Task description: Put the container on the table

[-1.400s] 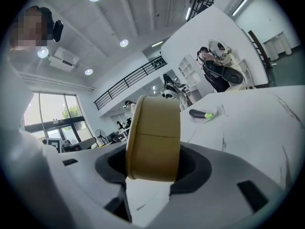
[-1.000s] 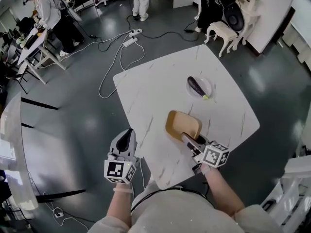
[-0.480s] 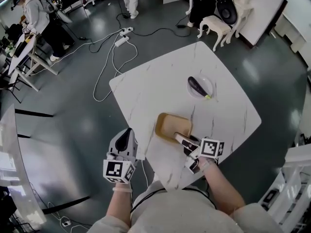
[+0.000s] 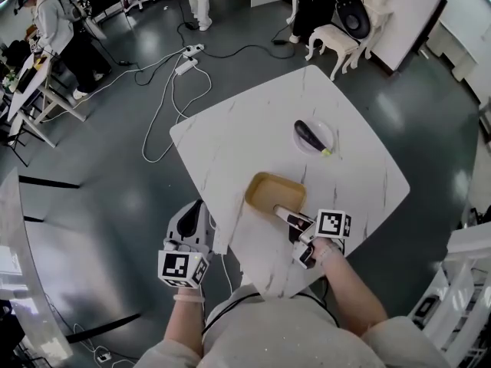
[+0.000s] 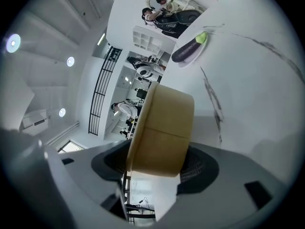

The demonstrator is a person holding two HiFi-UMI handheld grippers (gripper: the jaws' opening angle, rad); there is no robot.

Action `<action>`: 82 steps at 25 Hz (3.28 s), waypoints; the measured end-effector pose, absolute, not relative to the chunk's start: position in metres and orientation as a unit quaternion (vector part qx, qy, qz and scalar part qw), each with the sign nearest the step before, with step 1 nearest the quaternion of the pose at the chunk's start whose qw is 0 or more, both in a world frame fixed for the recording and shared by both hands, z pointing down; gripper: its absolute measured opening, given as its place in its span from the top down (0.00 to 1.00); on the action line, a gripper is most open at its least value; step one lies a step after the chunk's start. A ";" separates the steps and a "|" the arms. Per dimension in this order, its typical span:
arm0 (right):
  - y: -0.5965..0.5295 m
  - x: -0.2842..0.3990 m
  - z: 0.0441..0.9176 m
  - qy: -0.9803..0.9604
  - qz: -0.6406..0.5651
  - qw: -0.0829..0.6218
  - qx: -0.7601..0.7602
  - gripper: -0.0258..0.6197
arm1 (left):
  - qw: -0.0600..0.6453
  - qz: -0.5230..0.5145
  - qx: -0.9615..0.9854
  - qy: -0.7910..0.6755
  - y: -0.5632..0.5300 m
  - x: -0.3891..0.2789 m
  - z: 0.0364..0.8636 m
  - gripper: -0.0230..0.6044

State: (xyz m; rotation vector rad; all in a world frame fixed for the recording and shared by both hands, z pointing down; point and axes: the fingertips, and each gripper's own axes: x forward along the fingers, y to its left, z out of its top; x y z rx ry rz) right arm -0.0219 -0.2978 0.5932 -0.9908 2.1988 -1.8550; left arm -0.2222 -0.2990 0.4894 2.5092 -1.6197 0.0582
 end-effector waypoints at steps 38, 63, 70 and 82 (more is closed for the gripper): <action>-0.232 -0.043 0.633 0.766 -0.558 -0.193 -0.254 0.77 | 0.056 0.001 0.824 -0.563 -0.292 -0.240 0.471 0.95; -0.208 -0.055 0.643 0.756 -0.579 -0.207 -0.223 0.95 | 0.055 0.005 0.812 -0.581 -0.270 -0.252 0.472 0.95; -0.199 -0.058 0.644 0.749 -0.600 -0.195 -0.200 0.95 | 0.053 0.008 0.806 -0.590 -0.261 -0.255 0.472 0.95; -0.183 -0.051 0.619 0.784 -0.577 -0.169 -0.155 0.95 | 0.053 0.009 0.799 -0.599 -0.243 -0.233 0.465 0.95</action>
